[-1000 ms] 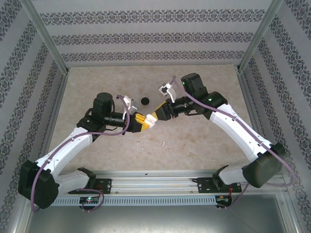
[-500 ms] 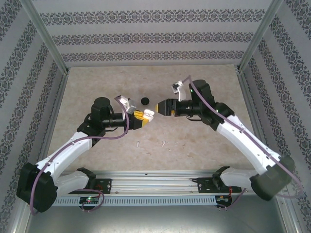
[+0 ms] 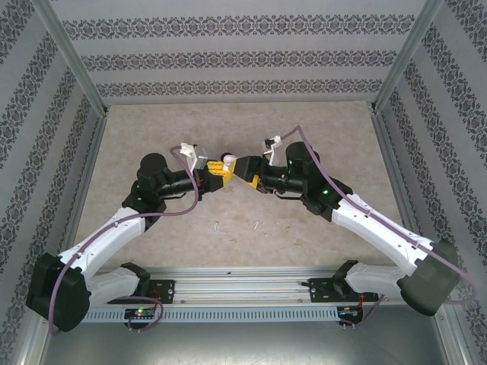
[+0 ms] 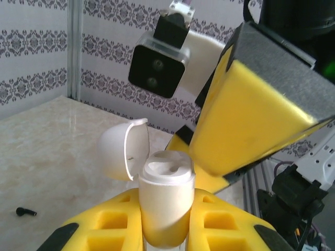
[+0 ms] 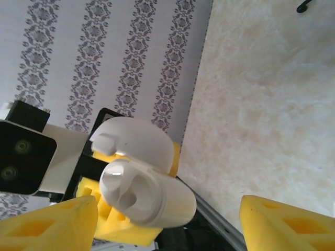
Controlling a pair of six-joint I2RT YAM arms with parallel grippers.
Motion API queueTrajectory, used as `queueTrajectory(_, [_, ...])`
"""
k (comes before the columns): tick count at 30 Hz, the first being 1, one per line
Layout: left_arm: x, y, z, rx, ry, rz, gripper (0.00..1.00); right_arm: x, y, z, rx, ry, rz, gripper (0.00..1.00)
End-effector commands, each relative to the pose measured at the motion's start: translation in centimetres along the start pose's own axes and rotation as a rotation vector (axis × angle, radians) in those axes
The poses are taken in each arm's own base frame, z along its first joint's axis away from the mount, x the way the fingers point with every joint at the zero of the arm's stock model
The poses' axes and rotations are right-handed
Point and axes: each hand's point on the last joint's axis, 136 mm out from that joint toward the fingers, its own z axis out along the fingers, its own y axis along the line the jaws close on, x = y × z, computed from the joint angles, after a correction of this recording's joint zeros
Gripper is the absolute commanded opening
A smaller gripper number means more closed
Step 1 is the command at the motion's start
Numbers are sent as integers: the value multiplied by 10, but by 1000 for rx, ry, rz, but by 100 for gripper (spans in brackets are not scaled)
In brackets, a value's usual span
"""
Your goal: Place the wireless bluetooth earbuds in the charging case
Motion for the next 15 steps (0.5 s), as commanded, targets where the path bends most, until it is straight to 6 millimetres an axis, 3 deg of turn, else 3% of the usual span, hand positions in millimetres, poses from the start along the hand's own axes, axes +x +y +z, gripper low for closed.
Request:
queueTrajectory(1, [-14,-7,0,36,-65,12,0,-8,14,5,-73,-39,61,71])
queueTrajectory(7, [-16,-10,-3,43,-86,22,0,-15,18,7,-111,-67,106,68])
queueTrajectory(15, [-17,-8,-3,31,-92,19,0,-11,25,18,-168,-57,156,47])
